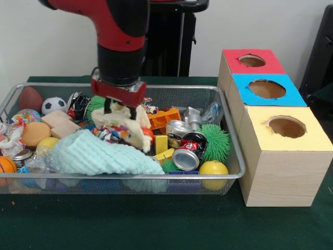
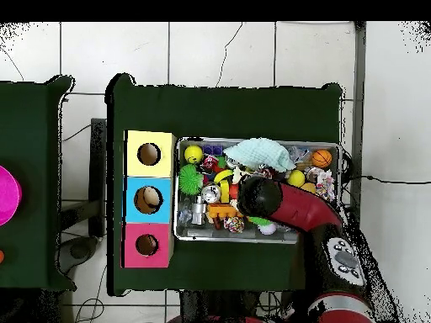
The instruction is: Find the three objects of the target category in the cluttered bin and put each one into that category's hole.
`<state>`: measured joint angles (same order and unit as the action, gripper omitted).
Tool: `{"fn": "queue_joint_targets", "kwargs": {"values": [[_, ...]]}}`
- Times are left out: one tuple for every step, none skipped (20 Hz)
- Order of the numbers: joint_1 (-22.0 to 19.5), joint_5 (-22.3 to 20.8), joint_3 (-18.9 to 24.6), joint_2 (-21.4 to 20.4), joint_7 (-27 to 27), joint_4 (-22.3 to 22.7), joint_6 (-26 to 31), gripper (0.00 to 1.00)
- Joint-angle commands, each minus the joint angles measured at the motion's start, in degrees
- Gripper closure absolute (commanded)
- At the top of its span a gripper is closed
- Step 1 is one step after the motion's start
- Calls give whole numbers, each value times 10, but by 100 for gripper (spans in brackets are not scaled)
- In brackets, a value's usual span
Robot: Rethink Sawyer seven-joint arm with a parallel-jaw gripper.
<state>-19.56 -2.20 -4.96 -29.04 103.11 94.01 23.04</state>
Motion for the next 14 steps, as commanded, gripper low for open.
{"fn": "queue_joint_targets", "kwargs": {"values": [[37,16,-13,-26,121,64,19,0],[41,20,-14,-34,122,67,29,0],[44,26,-15,-46,123,73,42,0],[50,31,-19,-59,124,78,58,0],[58,35,-23,-69,124,77,72,0],[64,39,-27,-71,128,75,83,0],[70,43,-30,-74,131,72,93,0],[77,49,-34,-72,137,70,98,0],[84,53,-37,-66,143,65,97,0],[93,59,-41,-60,150,58,98,0],[102,65,-46,-54,159,54,96,0],[111,71,-51,-50,165,51,94,0],[117,78,-53,-46,171,49,94,0],[122,84,-55,-43,174,47,94,0]]}}
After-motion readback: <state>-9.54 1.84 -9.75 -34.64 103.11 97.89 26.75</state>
